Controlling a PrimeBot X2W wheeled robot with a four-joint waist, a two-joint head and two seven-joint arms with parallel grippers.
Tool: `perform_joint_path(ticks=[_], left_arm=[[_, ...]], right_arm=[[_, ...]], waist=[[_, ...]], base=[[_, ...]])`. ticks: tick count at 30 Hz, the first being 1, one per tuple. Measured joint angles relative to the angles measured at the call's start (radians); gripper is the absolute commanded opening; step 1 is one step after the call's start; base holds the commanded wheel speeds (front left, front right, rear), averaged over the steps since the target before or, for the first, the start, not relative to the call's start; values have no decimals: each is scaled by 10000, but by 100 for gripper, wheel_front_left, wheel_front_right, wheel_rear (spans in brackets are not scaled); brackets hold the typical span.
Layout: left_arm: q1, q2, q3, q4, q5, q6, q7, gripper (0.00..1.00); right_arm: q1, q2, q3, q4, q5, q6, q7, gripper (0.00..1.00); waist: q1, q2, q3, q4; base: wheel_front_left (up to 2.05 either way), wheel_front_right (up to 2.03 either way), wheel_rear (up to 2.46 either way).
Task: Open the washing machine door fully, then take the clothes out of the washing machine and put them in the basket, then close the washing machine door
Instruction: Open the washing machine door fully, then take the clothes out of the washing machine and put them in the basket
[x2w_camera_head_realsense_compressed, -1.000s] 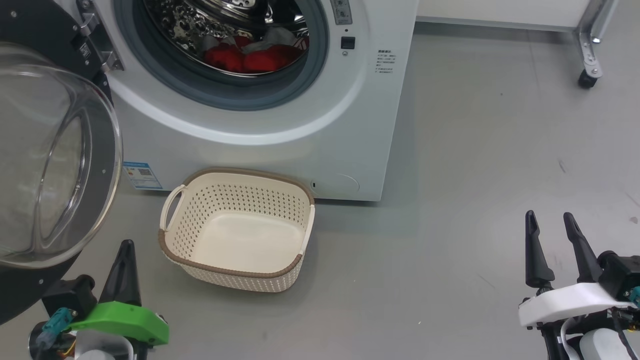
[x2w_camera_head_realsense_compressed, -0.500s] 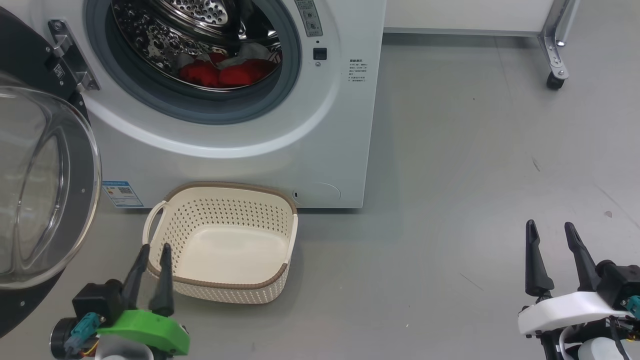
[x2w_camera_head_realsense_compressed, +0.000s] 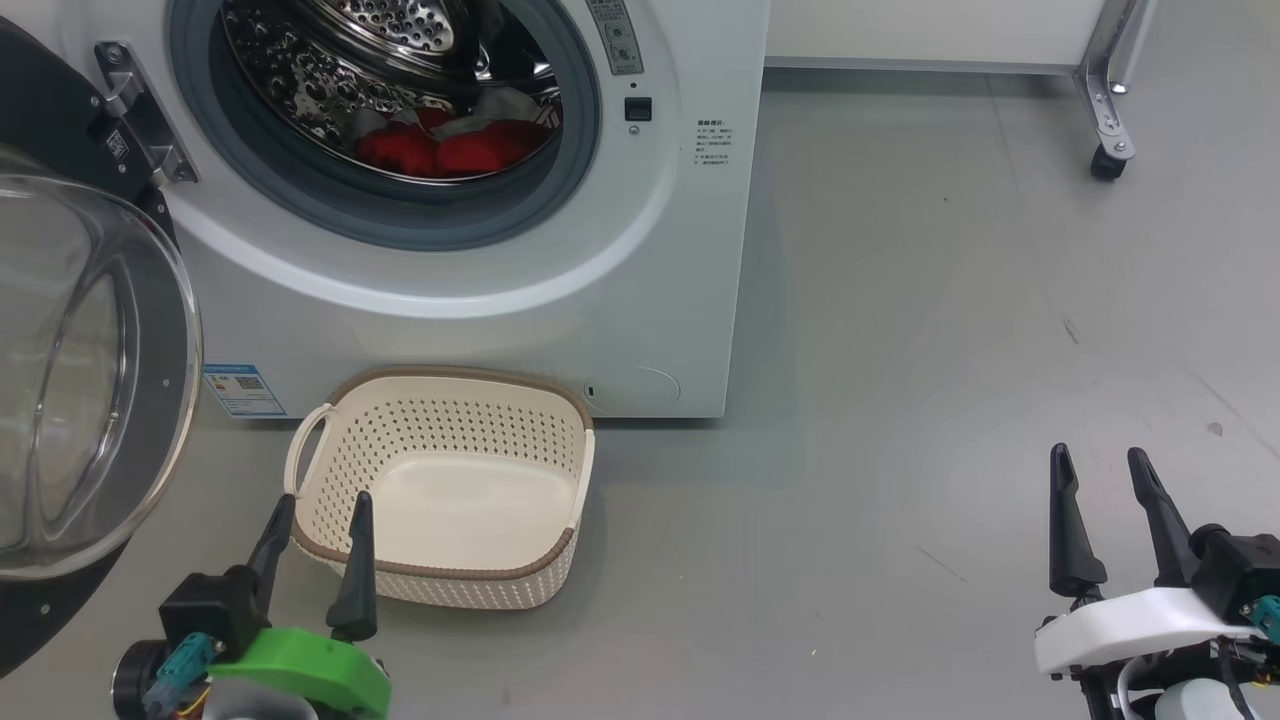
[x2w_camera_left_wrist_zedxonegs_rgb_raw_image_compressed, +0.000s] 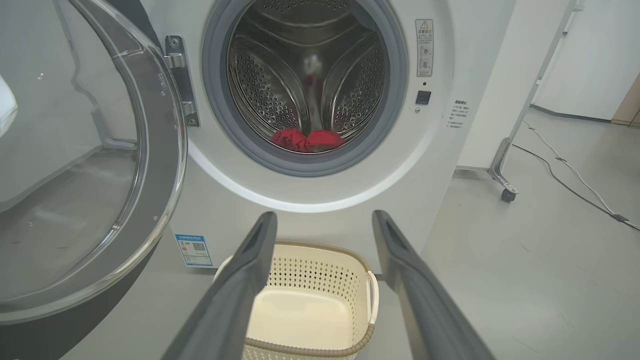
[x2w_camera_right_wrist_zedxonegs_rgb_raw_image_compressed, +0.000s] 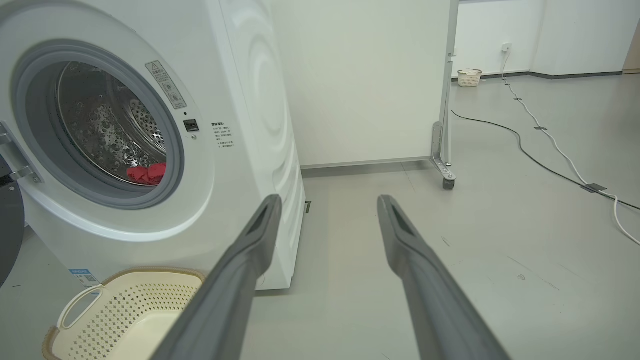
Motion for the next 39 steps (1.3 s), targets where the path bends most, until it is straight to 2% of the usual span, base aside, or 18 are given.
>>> perform_joint_path(ticks=[39], left_arm=[[277,-56,-148,-470,247,-65,-2,100]], right_arm=[[56,140,4,-79,-19,27,-4,100]], waist=[[0,0,62,42]], base=[[0,-1,1]])
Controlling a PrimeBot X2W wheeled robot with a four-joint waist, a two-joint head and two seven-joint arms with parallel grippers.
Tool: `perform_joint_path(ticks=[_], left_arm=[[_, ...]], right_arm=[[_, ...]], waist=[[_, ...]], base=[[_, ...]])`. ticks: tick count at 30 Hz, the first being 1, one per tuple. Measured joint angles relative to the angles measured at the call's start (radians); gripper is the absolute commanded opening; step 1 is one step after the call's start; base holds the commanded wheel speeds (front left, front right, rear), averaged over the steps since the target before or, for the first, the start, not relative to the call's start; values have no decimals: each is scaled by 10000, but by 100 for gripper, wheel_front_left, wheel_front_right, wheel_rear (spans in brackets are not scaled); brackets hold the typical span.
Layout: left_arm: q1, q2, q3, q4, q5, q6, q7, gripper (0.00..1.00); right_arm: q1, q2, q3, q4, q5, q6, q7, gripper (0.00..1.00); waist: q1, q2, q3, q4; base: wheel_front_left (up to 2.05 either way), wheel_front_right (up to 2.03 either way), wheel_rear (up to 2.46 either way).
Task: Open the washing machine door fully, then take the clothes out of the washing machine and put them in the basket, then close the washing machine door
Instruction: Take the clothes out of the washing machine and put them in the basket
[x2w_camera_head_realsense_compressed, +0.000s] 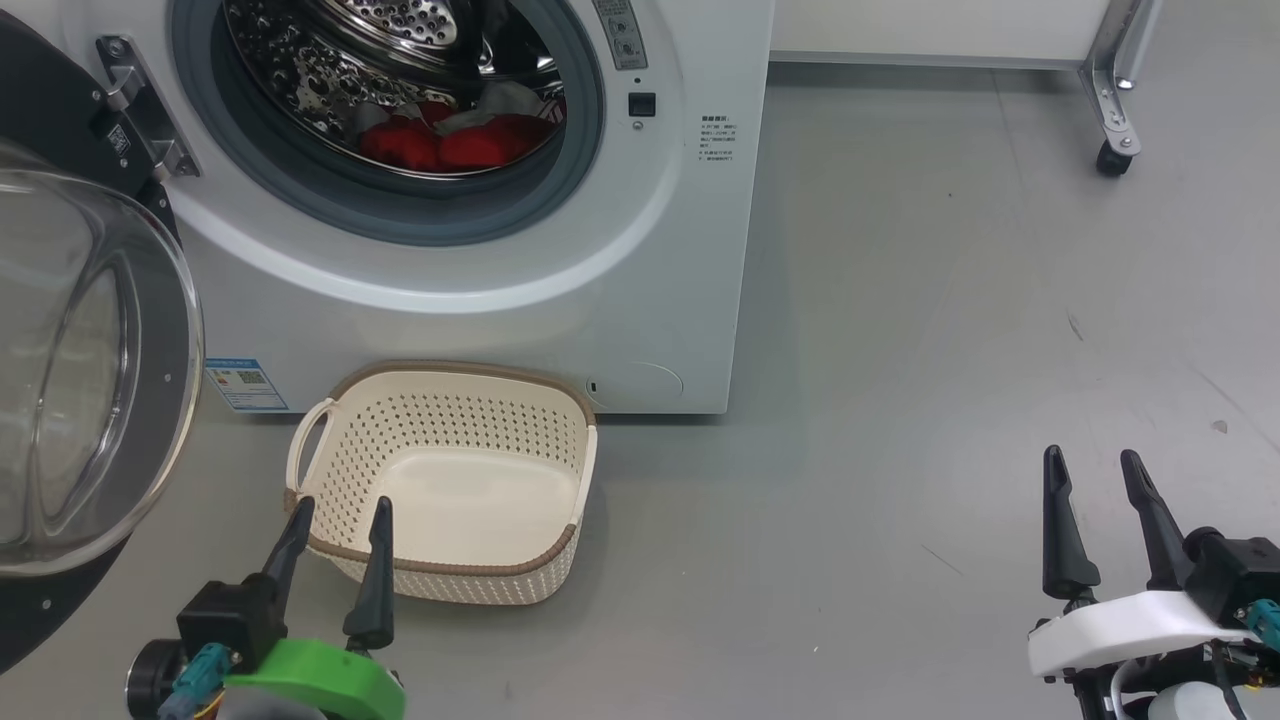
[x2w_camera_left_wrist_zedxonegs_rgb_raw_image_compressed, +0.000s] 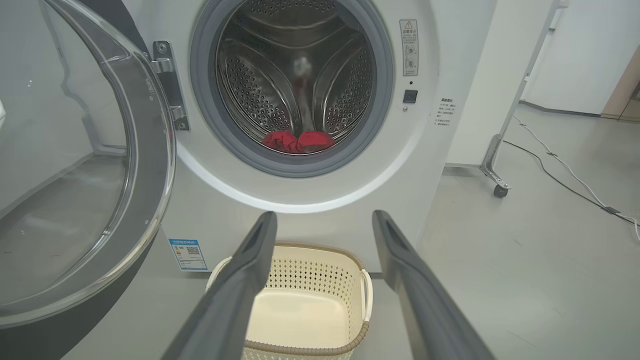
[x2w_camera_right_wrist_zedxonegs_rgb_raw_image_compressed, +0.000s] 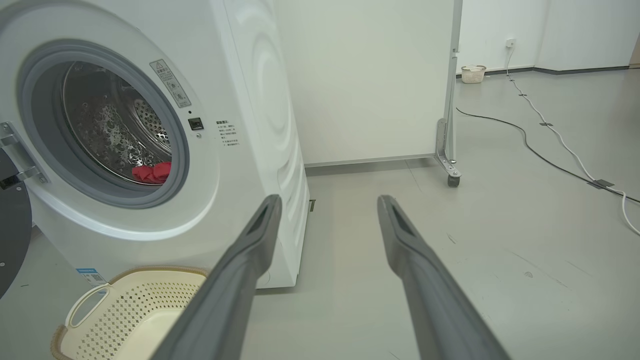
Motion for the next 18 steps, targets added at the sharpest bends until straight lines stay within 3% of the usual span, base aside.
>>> perform_joint_path(ticks=[18], left_arm=[[20,-36,52,-240,-174,-33,0,100]], right_arm=[[0,12,-23,-19,-52,2,-12,100]], waist=[[0,0,94,55]], base=[[48,-56,8]])
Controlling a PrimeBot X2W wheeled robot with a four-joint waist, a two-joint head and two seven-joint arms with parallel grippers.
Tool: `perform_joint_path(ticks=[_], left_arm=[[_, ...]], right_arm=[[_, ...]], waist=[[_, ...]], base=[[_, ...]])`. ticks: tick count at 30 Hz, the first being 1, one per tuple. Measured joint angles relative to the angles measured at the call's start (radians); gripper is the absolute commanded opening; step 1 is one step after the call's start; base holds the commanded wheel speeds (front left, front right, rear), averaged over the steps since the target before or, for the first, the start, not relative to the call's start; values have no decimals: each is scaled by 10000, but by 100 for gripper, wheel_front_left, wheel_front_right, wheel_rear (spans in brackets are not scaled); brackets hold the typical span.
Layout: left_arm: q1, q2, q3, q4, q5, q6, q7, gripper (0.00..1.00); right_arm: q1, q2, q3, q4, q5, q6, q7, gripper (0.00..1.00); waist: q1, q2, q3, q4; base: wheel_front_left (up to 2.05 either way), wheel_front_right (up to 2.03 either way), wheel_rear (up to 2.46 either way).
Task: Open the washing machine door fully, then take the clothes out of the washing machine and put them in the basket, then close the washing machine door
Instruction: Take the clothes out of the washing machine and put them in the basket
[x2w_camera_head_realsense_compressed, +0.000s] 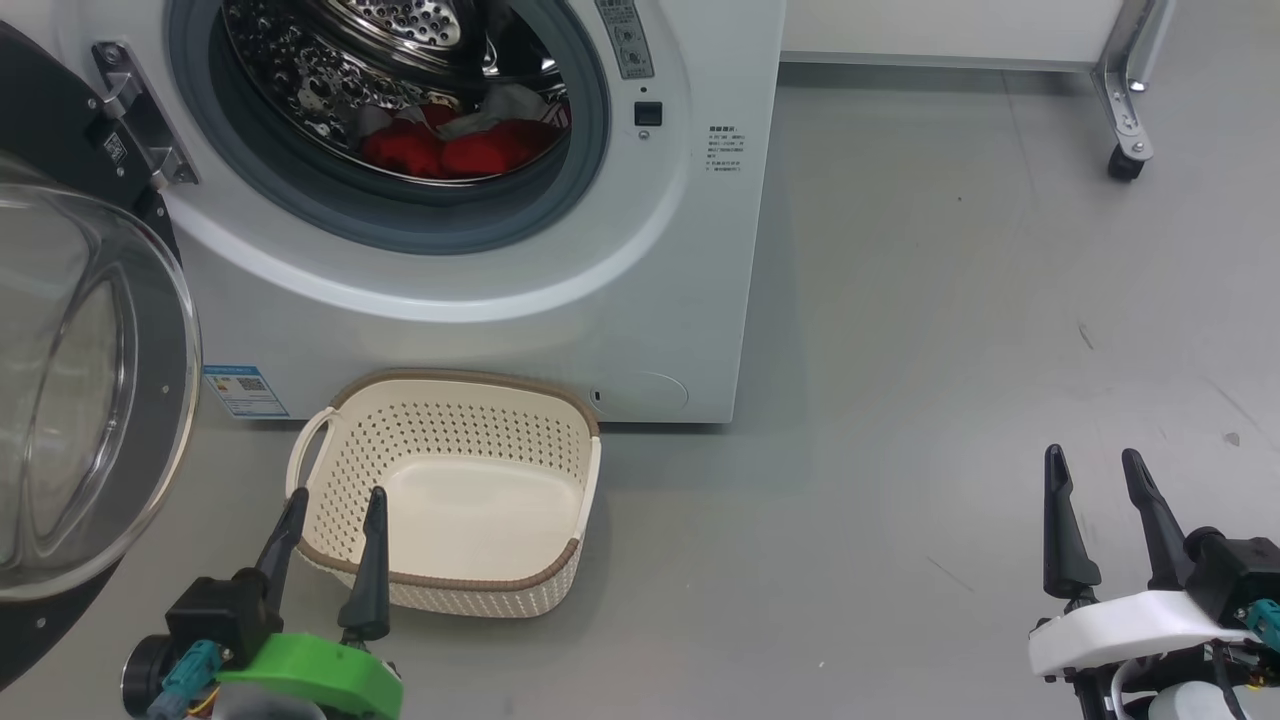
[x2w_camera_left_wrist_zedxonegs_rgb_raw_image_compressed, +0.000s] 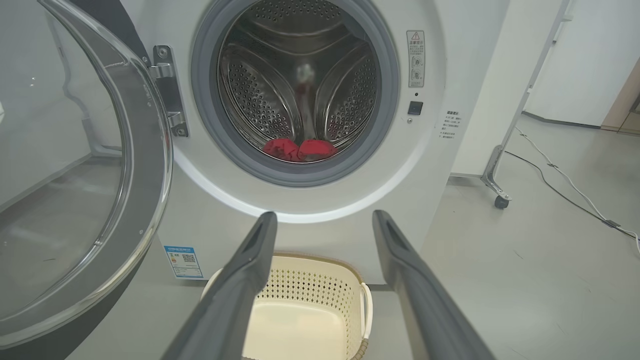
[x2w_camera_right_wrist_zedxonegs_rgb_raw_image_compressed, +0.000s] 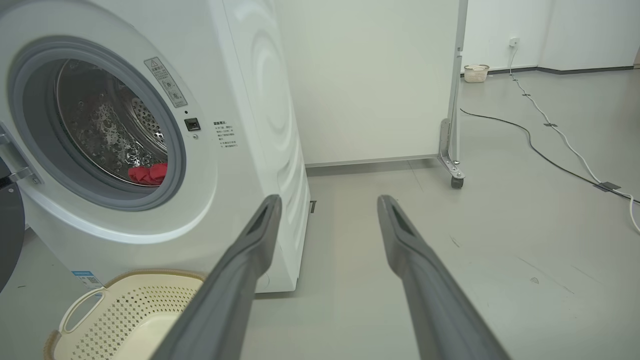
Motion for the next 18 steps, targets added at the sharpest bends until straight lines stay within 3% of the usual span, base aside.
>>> perform_joint_path(ticks=[18], left_arm=[[0,-73,130,-174,35,54,0,100]], right_arm=[[1,12,-31,10,-8,73,-8,100]], waist=[[0,0,-14,177]], base=[[106,-111,5]])
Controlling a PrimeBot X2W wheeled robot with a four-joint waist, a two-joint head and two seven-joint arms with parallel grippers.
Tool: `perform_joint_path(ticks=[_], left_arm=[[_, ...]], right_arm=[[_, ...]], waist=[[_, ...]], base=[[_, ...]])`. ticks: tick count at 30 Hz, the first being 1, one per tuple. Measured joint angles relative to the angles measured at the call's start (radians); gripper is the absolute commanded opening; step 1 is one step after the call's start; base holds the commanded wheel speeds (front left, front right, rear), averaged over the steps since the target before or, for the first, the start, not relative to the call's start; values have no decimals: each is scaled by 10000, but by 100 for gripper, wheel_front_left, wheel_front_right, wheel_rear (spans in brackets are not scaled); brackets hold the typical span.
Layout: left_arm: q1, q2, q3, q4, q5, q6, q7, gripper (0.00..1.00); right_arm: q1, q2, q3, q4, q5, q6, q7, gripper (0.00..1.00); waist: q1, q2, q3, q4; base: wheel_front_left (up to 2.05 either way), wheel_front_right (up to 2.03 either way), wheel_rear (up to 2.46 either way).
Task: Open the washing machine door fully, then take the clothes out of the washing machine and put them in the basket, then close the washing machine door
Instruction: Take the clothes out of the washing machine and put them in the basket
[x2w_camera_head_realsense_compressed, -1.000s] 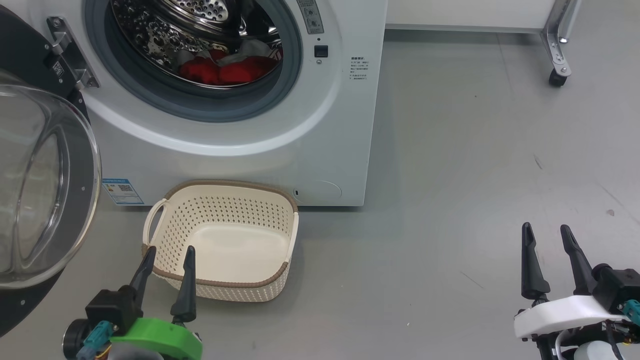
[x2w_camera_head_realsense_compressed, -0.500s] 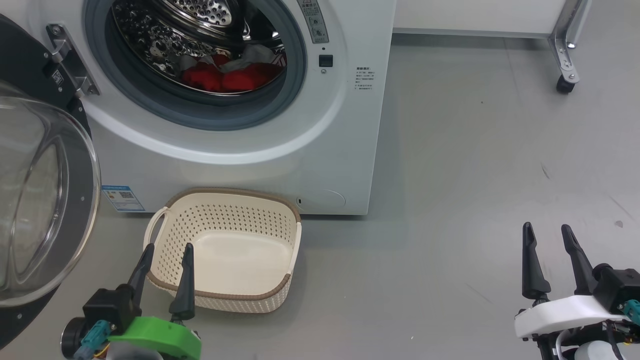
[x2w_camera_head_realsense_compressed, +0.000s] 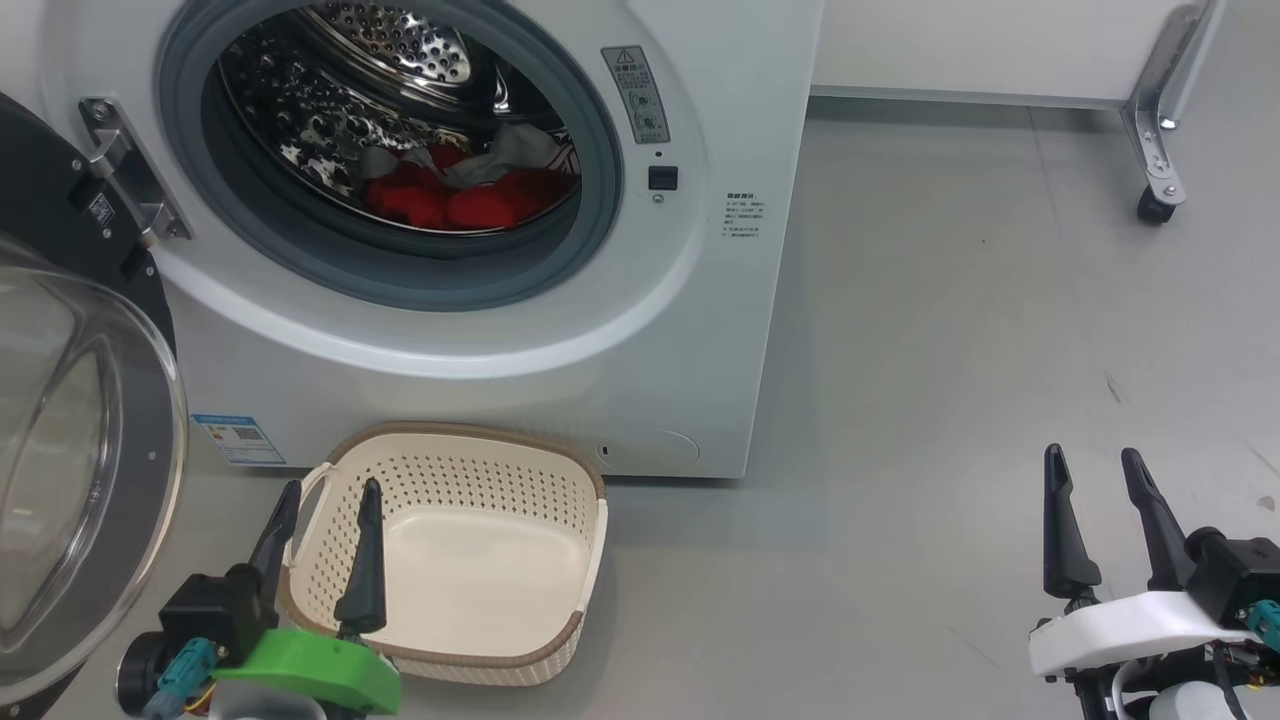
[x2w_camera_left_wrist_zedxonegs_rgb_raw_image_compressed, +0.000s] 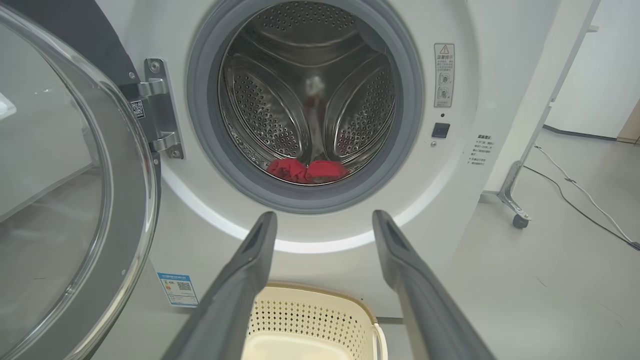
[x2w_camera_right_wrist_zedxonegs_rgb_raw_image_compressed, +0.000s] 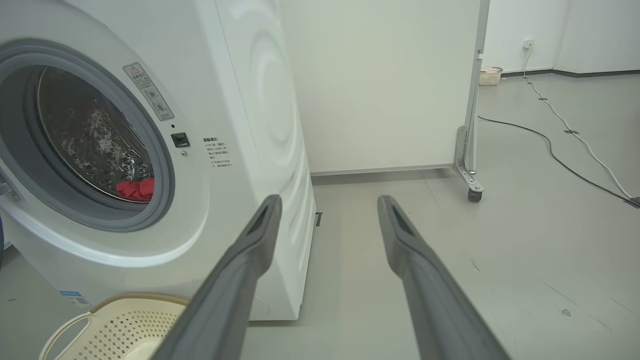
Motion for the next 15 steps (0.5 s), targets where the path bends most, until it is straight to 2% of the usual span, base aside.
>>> perform_joint_path(ticks=[15], left_arm=[[1,8,-192,-6,345,-2,0,100]], right_arm=[[0,13,15,4,-4,4,-63,100]], waist=[[0,0,45,-20]], base=[[62,-62,0]])
